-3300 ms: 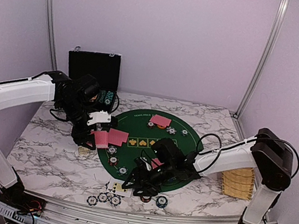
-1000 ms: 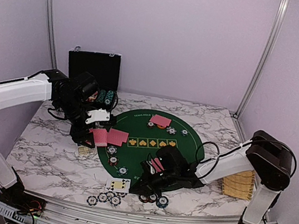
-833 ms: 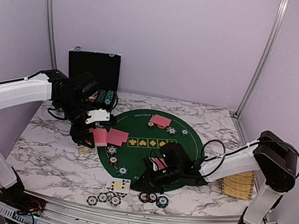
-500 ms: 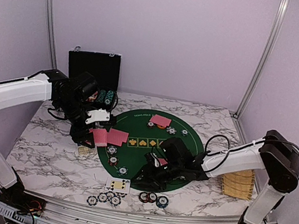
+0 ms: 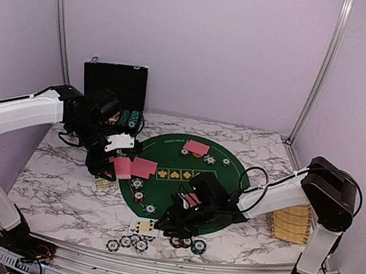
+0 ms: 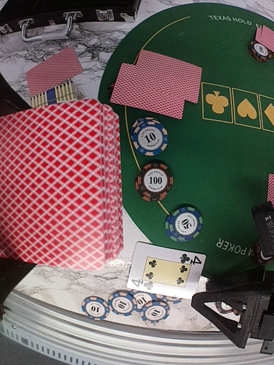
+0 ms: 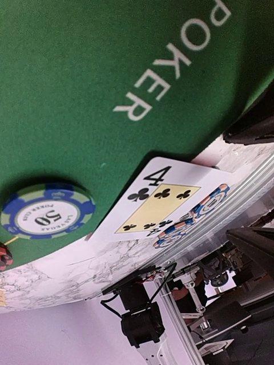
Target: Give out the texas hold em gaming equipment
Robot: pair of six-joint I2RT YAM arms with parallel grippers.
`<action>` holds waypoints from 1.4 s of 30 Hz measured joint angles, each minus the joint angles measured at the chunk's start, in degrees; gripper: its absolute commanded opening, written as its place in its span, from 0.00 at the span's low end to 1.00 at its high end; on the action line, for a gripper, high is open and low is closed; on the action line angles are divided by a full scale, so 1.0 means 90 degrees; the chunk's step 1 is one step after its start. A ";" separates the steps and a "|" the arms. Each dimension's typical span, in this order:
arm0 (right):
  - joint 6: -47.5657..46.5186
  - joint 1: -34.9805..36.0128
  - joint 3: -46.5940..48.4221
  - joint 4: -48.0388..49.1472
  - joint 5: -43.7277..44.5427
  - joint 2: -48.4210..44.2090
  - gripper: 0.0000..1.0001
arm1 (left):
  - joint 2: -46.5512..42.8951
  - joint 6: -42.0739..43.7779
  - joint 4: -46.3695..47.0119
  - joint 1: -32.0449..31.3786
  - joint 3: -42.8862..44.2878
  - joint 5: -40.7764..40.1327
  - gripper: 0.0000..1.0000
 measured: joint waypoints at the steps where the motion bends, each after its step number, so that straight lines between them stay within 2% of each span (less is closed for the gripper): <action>1: 0.0017 0.0000 0.0000 0.0024 -0.0017 0.0019 0.46 | 0.0000 0.0000 0.0000 0.0000 0.0000 0.0000 0.00; 15: 0.0629 0.0046 -0.0083 0.0971 -0.0165 0.0396 0.33 | 0.0000 0.0019 0.0000 0.0000 0.0000 -0.0039 0.00; 21: 0.0872 0.0046 -0.0257 0.1365 -0.0138 0.0461 0.18 | 0.0000 0.0066 -0.0002 0.0000 0.0000 -0.0044 0.00; 27: 0.1168 0.0044 -0.0629 0.1996 -0.0153 0.0498 0.09 | 0.0000 0.0073 -0.0010 0.0000 0.0000 -0.0044 0.00; 34: 0.1479 0.0032 -0.0925 0.2720 -0.0168 0.0566 0.05 | 0.0000 0.0100 -0.0024 0.0000 0.0000 -0.0068 0.00; 40: 0.1537 0.0029 -0.0945 0.2873 -0.0168 0.0585 0.05 | 0.0000 0.0117 -0.0027 0.0000 0.0000 -0.0107 0.00; 42: 0.1549 0.0027 -0.0945 0.2880 -0.0168 0.0590 0.00 | 0.0000 0.0114 -0.0027 0.0000 0.0000 -0.0107 0.00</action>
